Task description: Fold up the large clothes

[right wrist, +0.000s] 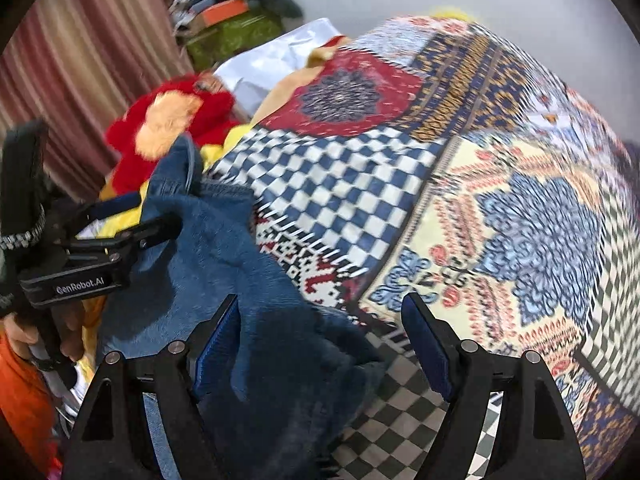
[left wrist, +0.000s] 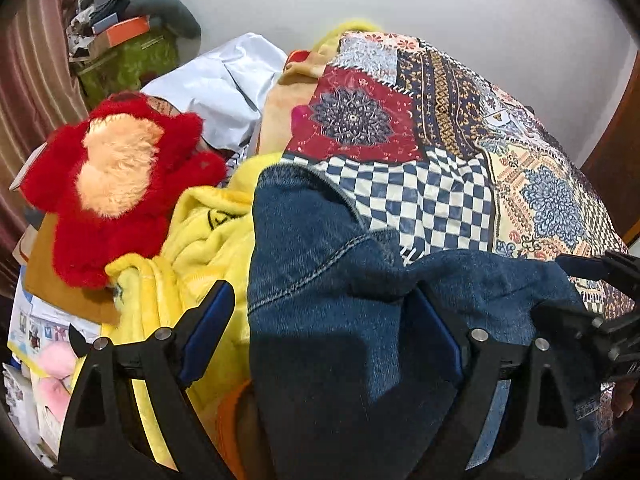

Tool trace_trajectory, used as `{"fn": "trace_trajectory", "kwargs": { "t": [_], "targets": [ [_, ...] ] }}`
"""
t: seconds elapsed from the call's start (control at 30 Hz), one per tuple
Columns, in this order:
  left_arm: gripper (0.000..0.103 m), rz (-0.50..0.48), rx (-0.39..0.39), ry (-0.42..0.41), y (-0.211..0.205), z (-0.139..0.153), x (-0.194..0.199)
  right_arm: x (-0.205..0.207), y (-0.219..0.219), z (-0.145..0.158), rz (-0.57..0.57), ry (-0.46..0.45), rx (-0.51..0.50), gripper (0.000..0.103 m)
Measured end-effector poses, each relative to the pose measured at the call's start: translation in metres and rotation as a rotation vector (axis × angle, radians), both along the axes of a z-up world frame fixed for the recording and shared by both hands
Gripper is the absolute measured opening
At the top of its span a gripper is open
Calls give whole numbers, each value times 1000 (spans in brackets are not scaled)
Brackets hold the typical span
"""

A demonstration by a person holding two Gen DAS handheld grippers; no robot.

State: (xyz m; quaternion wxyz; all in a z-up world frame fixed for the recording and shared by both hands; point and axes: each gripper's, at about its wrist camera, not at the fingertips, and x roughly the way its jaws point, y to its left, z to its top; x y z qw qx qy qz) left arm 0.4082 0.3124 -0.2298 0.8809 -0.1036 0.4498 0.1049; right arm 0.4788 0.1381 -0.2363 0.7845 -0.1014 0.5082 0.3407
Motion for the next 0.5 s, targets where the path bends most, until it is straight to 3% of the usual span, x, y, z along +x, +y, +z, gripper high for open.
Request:
{"fn": "trace_trajectory", "kwargs": {
  "t": [0.13, 0.27, 0.5],
  "targets": [
    [89, 32, 8, -56, 0, 26, -12, -3, -18, 18, -43, -11, 34, 78],
    [89, 42, -9, -157, -4, 77, -40, -32, -33, 68, -63, -152, 48, 79],
    [89, -7, 15, -362, -42, 170, -125, -120, -73, 175, -67, -396, 213, 78]
  ]
}}
